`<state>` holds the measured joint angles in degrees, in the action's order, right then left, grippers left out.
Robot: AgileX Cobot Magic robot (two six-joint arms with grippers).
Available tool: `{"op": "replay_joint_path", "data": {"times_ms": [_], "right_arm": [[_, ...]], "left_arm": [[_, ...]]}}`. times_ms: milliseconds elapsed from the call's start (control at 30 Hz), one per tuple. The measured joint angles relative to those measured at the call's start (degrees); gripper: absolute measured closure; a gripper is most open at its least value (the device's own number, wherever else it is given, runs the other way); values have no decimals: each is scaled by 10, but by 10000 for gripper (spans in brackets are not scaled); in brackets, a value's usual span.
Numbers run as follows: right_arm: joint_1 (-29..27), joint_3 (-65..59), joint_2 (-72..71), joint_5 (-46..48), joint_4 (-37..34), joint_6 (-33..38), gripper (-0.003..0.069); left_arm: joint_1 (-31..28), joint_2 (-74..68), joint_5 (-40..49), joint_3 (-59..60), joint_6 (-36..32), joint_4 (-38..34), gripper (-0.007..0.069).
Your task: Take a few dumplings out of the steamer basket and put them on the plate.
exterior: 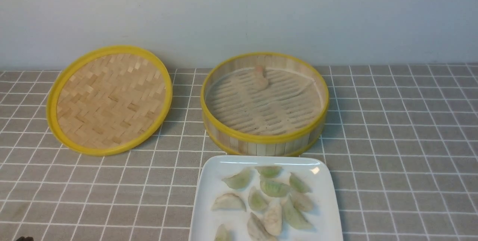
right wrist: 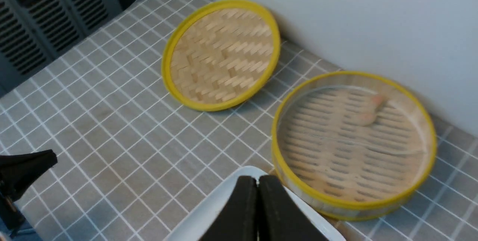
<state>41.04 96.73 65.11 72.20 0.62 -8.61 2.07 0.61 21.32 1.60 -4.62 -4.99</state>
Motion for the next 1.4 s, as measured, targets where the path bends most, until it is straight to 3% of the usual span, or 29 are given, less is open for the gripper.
{"op": "replay_joint_path", "data": {"times_ms": [133,333,633,767,1033,1400], "right_arm": [[0,-112,-113,-41,58,-44,671],[0,-362,-366,-185,148,-144,671],[0,-579,-603,-227,142,-171,671],[0,-642,-610,-256,133,-171,670],[0,-681,-610,-409,129,-172,669],[0,-681,-610,-431,141,-172,669]], "left_arm": [[0,0,0,0,0,0,629],[0,0,0,0,0,0,629],[0,0,0,0,0,0,629],[0,0,0,0,0,0,629],[0,0,0,0,0,0,629],[0,0,0,0,0,0,629]]}}
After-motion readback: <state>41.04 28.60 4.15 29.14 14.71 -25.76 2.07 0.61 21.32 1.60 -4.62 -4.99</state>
